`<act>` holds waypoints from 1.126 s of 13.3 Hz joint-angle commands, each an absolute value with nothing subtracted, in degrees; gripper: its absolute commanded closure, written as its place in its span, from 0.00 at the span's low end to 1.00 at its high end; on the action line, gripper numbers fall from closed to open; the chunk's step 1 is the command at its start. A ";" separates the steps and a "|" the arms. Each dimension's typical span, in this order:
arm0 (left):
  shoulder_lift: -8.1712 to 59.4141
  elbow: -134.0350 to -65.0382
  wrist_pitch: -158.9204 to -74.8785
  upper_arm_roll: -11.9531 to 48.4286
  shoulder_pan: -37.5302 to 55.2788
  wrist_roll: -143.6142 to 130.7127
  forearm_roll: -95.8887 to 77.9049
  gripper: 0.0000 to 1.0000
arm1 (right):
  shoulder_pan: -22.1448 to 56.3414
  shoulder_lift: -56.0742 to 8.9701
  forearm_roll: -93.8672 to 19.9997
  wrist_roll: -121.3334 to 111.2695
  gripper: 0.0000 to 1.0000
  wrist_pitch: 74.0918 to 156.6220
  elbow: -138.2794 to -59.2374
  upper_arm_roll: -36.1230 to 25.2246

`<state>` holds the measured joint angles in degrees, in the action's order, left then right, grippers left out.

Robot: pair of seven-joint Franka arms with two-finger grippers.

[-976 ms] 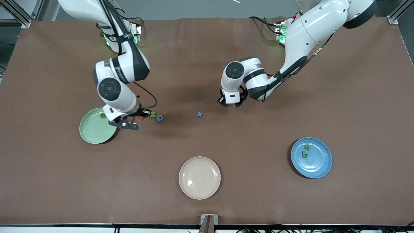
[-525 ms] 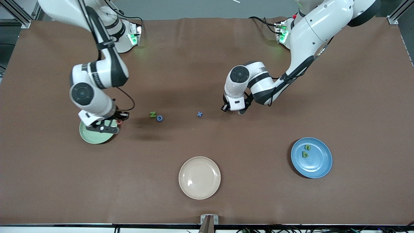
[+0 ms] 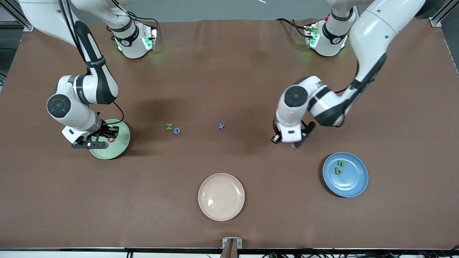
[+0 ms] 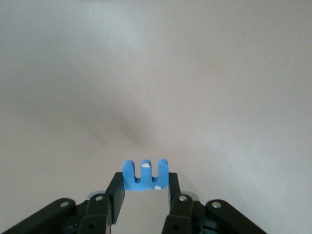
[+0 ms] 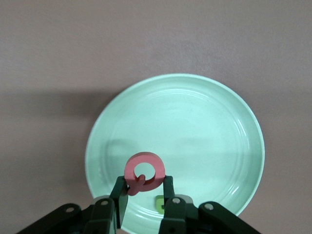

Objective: Sort upper and lower case letters into plates
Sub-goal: 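Place the Q on the green plate while the left gripper places the E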

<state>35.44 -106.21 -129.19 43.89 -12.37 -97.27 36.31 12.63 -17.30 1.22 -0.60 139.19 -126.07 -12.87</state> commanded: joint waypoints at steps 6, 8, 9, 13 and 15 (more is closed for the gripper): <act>38.84 -100.90 -128.41 43.16 -30.21 -64.02 37.09 0.95 | 11.42 -22.67 -8.44 -8.61 0.78 142.82 -126.56 -11.43; 40.43 -98.88 -128.67 40.27 -31.64 -56.72 37.09 0.90 | 11.43 -23.29 -8.52 -8.53 0.76 143.09 -126.56 -11.43; 40.43 -98.53 -128.67 39.82 -31.38 -55.56 37.00 0.85 | 11.51 -23.29 -8.53 -8.53 0.71 143.09 -126.56 -11.43; 39.47 -97.74 -128.24 39.73 -31.29 -52.58 37.09 0.00 | 12.13 -21.37 -8.44 -8.26 0.03 140.90 -126.30 -11.43; 38.41 -95.99 -127.01 40.16 -31.29 -50.54 37.00 0.00 | 13.00 -19.87 -8.52 -7.82 0.02 137.91 -125.34 -11.34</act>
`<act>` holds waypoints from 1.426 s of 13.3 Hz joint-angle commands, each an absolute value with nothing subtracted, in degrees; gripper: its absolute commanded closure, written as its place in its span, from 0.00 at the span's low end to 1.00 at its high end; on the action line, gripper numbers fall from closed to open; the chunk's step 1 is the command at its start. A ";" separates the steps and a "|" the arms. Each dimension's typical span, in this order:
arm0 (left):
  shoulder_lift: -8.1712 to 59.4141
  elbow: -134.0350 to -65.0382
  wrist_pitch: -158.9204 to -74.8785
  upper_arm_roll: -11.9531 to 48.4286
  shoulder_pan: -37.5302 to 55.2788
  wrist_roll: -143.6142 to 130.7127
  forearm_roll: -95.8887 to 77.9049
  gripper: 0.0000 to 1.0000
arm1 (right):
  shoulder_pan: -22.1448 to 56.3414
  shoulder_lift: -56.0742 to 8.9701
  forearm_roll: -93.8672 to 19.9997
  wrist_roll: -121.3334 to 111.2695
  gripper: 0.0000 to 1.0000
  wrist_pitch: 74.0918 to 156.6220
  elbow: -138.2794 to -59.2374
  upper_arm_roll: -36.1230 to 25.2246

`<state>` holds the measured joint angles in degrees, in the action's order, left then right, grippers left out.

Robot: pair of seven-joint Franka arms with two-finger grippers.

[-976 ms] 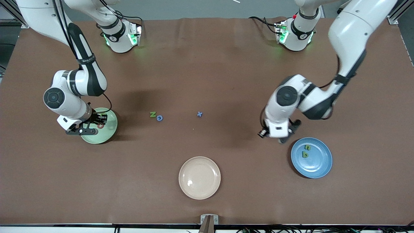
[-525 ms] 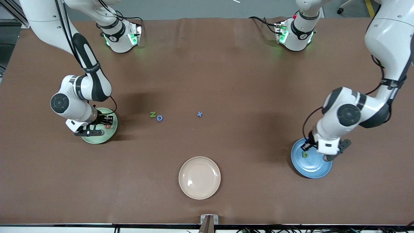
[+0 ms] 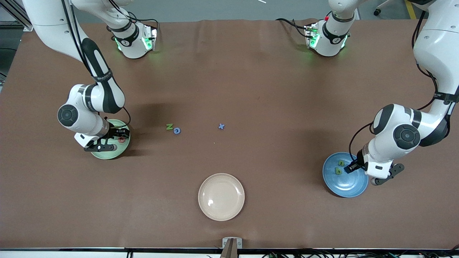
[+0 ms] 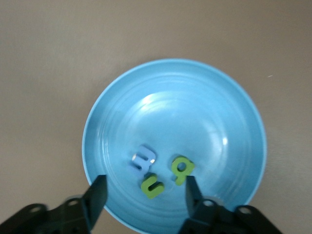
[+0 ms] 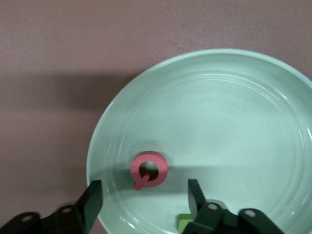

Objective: Sort upper and lower case letters into plates
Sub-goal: 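Grasp the blue c and blue x with the right and left grippers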

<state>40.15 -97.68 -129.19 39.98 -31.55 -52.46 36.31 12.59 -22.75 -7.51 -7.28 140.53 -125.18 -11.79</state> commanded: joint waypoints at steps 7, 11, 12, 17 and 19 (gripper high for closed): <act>38.58 -91.32 -119.01 44.98 -27.42 -47.90 34.47 0.00 | 22.57 -18.89 -8.61 14.28 0.02 132.01 -120.77 -11.25; 39.46 -91.05 -119.18 45.44 -16.65 -62.15 28.57 0.00 | 31.44 -20.21 -14.39 25.82 0.01 132.45 -117.79 -11.25; 40.25 -90.88 -119.35 45.27 -13.22 -68.14 28.65 0.00 | 32.86 -21.52 -15.28 26.19 0.01 132.54 -116.73 -11.25; 43.23 -88.95 -121.28 40.09 4.80 -90.92 28.48 0.02 | 37.96 -27.59 -15.21 10.43 0.00 137.02 -114.17 -11.25; 46.82 -86.24 -122.16 38.59 10.17 -101.37 28.39 0.03 | 38.23 -27.86 -14.94 -1.10 0.00 137.55 -114.69 -11.25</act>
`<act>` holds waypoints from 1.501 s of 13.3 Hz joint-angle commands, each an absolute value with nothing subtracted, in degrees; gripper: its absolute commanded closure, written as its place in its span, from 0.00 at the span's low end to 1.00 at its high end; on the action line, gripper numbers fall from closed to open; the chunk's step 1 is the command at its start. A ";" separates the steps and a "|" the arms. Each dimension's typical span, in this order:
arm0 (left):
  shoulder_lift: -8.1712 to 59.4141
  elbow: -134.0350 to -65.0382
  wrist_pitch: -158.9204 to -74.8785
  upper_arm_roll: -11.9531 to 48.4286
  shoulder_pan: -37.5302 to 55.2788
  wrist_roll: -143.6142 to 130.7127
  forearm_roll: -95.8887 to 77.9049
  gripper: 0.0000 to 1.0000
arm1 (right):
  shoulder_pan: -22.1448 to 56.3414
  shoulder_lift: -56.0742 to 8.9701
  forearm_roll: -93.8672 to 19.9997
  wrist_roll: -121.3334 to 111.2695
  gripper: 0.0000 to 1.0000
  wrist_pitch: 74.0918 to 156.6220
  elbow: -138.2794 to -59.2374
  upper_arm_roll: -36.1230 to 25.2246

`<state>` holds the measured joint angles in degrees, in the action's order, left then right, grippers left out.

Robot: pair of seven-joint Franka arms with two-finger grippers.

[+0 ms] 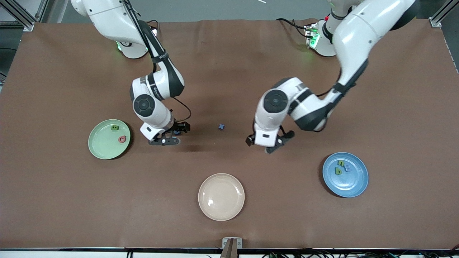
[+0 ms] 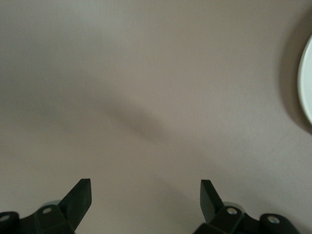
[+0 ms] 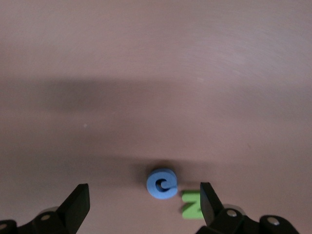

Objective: Sort upper and lower case letters into plates
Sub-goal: 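Grasp the blue c and blue x with the right and left grippers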

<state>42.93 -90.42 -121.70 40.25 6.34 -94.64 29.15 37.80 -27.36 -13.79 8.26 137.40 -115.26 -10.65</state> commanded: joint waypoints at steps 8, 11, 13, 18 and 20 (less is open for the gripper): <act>51.68 -84.29 -126.30 36.39 19.68 -123.91 28.56 0.22 | 38.14 -28.74 -14.94 -6.33 0.14 140.36 -117.33 -11.25; 52.29 -84.20 -127.61 34.29 22.31 -127.43 28.48 0.27 | 38.06 -28.83 -15.03 -6.33 0.20 141.24 -118.65 -11.25; 52.29 -84.20 -128.49 32.97 23.55 -129.10 28.48 0.29 | 38.06 -29.00 -15.03 -6.33 0.23 141.68 -119.09 -11.25; 52.29 -84.20 -132.45 30.42 25.40 -131.13 28.48 0.31 | 38.06 -29.27 -15.12 -6.33 0.44 141.68 -119.09 -11.25; 52.47 -84.20 -132.54 30.23 26.10 -131.22 28.48 0.33 | 38.14 -29.27 -15.12 -6.33 0.52 141.68 -119.09 -11.25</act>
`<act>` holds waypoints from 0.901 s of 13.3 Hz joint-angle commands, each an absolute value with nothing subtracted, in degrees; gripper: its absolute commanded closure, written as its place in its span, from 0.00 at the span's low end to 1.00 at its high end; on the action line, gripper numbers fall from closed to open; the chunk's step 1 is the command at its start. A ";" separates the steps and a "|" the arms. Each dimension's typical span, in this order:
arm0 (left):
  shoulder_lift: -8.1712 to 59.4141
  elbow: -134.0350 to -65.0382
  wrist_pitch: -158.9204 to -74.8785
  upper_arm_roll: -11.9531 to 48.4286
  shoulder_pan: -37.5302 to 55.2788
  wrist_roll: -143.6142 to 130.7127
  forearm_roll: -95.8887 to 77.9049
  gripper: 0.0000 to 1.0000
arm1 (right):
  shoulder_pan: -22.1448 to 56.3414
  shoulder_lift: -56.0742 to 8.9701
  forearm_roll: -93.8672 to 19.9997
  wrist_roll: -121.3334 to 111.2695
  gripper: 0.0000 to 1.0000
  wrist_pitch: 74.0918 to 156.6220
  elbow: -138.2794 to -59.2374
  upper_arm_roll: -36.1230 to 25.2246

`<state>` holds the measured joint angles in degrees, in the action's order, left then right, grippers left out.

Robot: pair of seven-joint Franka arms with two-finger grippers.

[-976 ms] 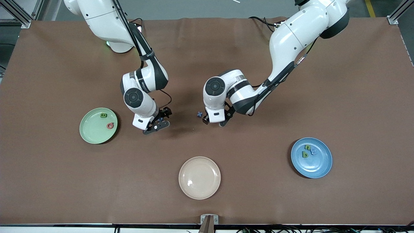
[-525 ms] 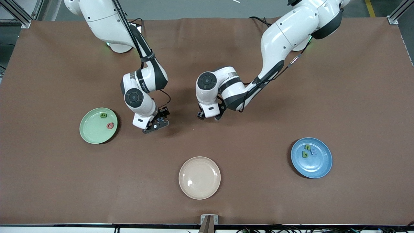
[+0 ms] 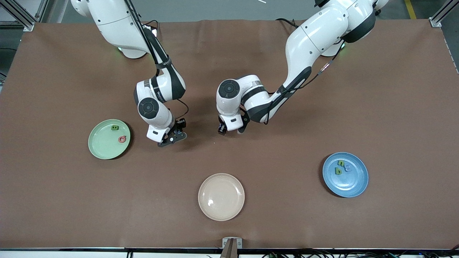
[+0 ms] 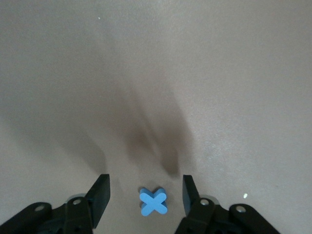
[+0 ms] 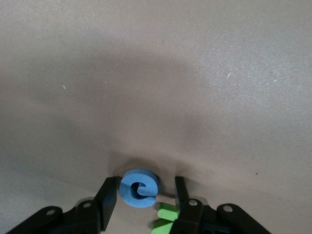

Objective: Sort upper and lower case letters into plates
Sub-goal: 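Place the c on the green plate while the left gripper places the x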

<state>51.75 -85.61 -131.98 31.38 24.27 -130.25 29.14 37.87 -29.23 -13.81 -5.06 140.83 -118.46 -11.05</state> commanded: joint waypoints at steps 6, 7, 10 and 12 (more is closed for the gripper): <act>54.14 -82.62 -134.56 29.54 27.24 -131.31 28.48 0.37 | 38.14 -29.18 -15.12 -6.15 0.84 141.59 -119.00 -11.25; 54.49 -81.83 -134.56 29.27 28.03 -131.31 28.48 0.38 | 38.14 -29.09 -15.20 -5.98 0.85 141.42 -118.92 -11.25; 55.19 -81.39 -134.74 28.30 28.74 -131.22 28.39 0.45 | 36.40 -26.56 -15.21 -5.45 0.85 135.04 -117.08 -11.60; 55.37 -81.30 -134.74 28.30 28.74 -131.22 28.39 0.61 | 33.07 -21.65 -15.21 -6.06 0.86 127.65 -116.54 -11.87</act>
